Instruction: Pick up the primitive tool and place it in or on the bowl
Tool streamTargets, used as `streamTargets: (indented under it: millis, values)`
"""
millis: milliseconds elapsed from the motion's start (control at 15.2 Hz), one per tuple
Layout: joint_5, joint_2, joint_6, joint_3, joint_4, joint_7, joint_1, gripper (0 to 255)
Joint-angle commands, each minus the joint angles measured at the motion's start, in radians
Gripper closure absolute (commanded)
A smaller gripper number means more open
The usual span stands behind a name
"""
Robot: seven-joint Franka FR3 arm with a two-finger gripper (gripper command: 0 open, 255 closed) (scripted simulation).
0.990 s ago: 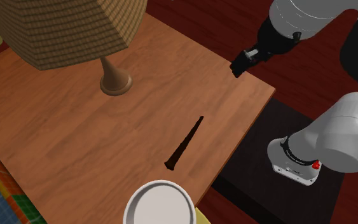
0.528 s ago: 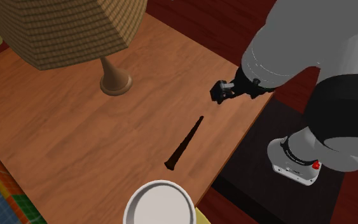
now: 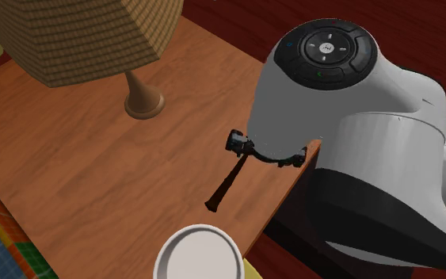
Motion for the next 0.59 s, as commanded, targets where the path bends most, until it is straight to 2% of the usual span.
streamTargets:
  millis: [0,198,264,528]
  values:
    - [0.026,0.053,0.029,0.077,0.037,0.132,-0.055,0]
    - [0.044,0.144,0.078,0.208,0.104,0.322,-0.159,0]
    - [0.046,0.155,0.084,0.226,0.112,0.344,-0.174,0]
    - [0.054,0.169,0.140,0.254,0.072,0.344,-0.182,0]
